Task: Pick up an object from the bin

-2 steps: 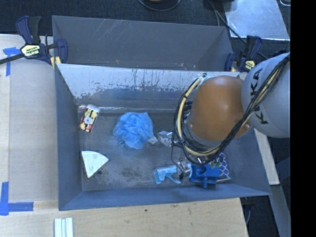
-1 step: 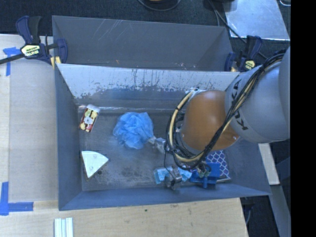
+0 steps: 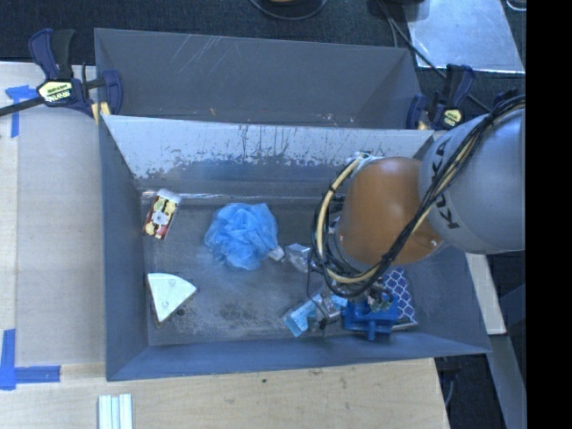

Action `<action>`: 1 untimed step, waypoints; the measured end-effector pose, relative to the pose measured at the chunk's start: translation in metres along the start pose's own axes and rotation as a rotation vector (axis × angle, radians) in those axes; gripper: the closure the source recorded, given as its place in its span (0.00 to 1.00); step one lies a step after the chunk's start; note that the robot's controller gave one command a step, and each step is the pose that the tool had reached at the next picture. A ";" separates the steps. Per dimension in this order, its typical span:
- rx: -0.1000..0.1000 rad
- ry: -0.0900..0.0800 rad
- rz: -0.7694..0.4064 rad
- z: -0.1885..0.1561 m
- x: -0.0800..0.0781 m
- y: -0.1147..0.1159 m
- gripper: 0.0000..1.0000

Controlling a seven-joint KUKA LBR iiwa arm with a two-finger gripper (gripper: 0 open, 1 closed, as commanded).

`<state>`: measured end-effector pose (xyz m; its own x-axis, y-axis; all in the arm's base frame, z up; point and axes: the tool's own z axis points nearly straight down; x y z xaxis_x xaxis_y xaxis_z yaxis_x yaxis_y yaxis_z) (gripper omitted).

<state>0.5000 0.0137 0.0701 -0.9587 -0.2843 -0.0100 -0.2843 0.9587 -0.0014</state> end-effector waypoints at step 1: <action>-0.001 0.006 0.053 -0.001 0.004 0.018 1.00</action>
Offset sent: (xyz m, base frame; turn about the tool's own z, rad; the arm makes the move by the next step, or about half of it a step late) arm 0.0000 0.0000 0.0000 0.0000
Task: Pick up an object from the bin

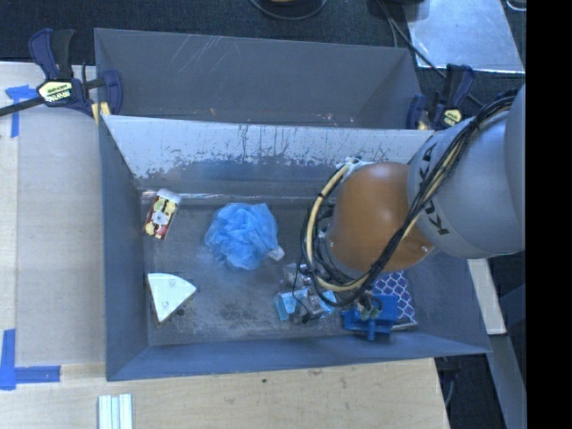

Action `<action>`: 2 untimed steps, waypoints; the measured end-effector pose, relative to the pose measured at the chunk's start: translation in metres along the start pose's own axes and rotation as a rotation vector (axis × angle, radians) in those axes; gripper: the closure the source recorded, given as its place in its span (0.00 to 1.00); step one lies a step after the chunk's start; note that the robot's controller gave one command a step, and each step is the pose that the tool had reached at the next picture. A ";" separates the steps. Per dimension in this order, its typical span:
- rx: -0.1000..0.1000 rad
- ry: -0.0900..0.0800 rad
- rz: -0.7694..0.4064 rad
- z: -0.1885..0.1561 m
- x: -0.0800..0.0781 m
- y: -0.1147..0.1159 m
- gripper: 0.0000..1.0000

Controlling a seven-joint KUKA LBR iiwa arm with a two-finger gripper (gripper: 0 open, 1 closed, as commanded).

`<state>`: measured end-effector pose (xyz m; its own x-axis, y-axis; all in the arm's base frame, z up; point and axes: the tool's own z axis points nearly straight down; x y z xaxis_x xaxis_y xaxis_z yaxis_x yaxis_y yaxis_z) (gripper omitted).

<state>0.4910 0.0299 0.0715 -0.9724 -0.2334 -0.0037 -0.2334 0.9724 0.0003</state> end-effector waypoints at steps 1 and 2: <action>0.000 0.000 0.000 0.000 0.000 0.000 1.00; 0.000 0.000 0.000 -0.001 0.000 0.000 1.00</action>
Offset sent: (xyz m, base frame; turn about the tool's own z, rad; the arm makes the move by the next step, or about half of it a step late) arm 0.0001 0.0001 0.0152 0.0000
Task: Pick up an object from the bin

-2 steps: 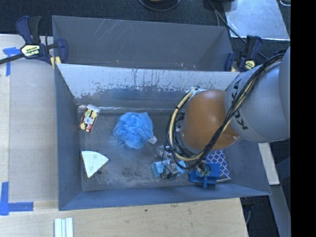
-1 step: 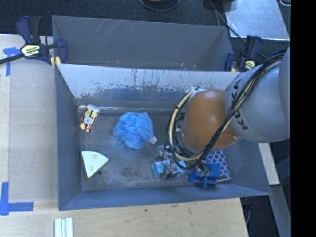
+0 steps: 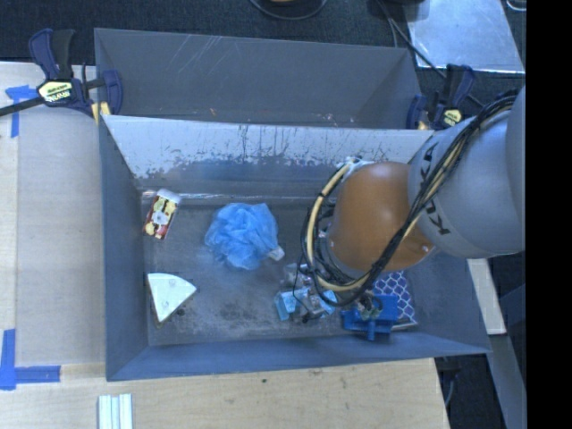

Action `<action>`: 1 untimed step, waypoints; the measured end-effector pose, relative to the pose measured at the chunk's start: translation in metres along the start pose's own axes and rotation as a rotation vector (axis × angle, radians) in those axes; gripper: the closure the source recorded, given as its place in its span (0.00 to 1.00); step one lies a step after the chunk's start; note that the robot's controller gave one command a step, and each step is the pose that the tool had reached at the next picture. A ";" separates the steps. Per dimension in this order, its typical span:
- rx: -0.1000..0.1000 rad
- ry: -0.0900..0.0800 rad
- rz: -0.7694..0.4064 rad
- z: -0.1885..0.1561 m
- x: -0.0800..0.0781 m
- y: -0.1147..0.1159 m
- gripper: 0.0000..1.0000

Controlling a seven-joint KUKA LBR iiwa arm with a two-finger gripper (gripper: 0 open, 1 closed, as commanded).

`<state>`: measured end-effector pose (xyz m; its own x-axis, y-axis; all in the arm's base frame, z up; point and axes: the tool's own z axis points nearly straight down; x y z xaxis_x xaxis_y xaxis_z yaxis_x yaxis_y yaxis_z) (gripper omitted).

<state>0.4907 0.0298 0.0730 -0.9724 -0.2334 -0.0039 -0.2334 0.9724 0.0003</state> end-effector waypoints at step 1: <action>-0.001 0.005 0.000 -0.007 0.001 0.000 1.00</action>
Offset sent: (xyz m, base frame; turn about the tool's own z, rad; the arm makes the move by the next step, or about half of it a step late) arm 0.0001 -0.0002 0.0683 0.0000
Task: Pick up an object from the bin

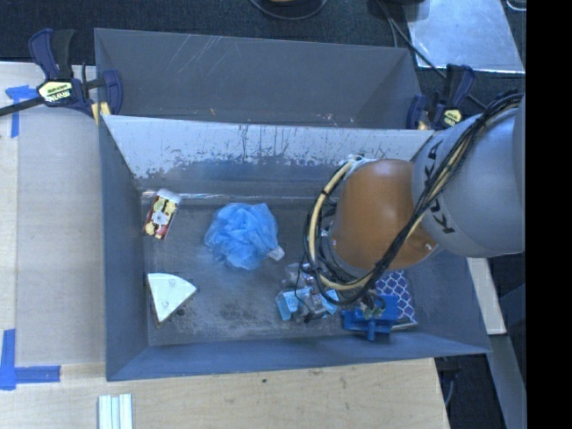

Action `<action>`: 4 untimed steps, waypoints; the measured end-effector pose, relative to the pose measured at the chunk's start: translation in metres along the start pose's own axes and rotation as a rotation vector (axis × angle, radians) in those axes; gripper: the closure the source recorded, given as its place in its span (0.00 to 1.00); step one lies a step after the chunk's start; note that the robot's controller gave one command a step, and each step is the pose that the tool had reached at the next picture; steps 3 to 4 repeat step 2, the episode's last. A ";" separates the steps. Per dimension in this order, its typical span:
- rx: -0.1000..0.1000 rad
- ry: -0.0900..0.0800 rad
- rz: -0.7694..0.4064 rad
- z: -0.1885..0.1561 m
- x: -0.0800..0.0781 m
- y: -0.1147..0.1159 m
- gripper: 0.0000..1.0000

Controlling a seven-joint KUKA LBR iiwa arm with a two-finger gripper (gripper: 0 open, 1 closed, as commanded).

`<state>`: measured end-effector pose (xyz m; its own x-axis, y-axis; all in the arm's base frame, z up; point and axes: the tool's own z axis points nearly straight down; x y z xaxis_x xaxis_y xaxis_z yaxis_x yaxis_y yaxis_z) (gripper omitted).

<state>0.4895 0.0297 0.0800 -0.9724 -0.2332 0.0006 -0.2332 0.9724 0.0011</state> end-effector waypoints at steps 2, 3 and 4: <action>0.001 -0.003 0.001 -0.035 0.000 0.000 1.00; 0.001 -0.003 0.001 -0.035 0.000 0.000 1.00; 0.001 -0.003 0.001 -0.035 0.000 0.000 1.00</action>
Offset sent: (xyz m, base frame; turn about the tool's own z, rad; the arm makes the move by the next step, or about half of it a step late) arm 0.0000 0.0000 0.0379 0.0000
